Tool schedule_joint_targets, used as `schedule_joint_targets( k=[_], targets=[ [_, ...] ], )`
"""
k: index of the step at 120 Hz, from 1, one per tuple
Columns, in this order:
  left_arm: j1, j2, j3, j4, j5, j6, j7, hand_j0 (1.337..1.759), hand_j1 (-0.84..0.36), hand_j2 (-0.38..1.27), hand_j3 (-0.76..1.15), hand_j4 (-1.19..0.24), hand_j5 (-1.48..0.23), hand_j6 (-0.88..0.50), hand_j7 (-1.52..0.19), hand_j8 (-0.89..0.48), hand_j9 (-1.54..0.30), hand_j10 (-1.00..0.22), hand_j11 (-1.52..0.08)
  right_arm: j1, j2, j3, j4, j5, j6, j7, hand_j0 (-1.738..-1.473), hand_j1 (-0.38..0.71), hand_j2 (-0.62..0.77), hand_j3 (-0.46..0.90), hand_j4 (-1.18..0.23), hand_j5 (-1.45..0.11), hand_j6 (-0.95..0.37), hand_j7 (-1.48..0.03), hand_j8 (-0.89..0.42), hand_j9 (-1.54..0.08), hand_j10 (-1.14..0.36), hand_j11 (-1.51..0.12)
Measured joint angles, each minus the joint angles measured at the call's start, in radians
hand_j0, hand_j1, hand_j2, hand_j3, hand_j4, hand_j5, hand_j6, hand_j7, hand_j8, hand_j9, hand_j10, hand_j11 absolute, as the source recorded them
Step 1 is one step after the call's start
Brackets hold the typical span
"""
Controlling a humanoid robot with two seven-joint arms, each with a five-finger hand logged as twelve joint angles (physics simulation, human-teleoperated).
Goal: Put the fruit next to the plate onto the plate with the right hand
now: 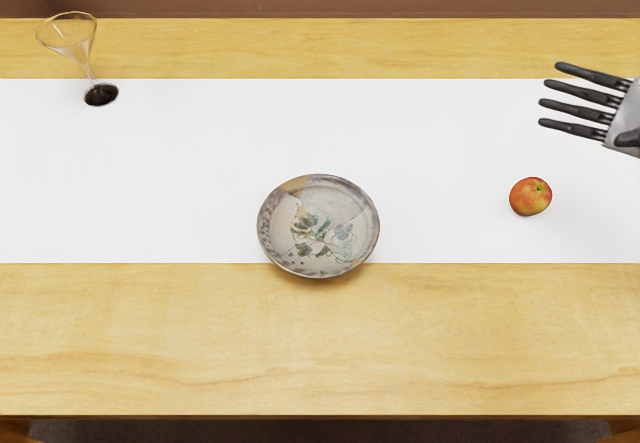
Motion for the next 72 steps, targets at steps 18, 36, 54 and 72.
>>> schedule_joint_targets(
  k=[18,36,54,72],
  targets=[
    [0.0,0.0,0.0,0.0,0.0,0.0,0.0,1.658,0.35,0.0,0.0,0.0,0.0,0.0,0.0,0.0,0.0,0.0,0.0,0.005,-0.006,0.01,0.018,-0.009,0.0,0.0,-1.658,-0.33,0.0,0.0,-0.01,-0.02,-0.01,-0.02,-0.01,-0.02,-0.01,-0.02],
    [0.0,0.0,0.0,0.0,0.0,0.0,0.0,1.658,0.35,0.0,0.0,0.0,0.0,0.0,0.0,0.0,0.0,0.0,0.0,0.014,-0.091,0.054,0.232,-0.312,-0.046,0.0,-1.658,-0.3,-0.01,0.0,-0.04,-0.05,-0.04,-0.05,-0.04,-0.05,-0.04,-0.05],
    [0.0,0.0,0.0,0.0,0.0,0.0,0.0,1.658,0.35,0.0,0.0,0.0,0.0,0.0,0.0,0.0,0.0,0.0,0.0,0.036,-0.182,-0.035,0.468,-0.697,-0.472,0.0,-1.658,-0.28,-0.01,0.0,-0.06,-0.08,-0.06,-0.08,-0.06,-0.08,-0.06,-0.08],
    [0.0,0.0,0.0,0.0,0.0,0.0,0.0,1.658,0.35,0.0,0.0,0.0,0.0,0.0,0.0,0.0,0.0,0.0,0.0,0.24,-0.116,-0.34,0.53,-0.875,-0.696,0.0,-1.658,-0.29,-0.01,0.0,-0.05,-0.07,-0.05,-0.07,-0.05,-0.07,-0.05,-0.07]
  ],
)
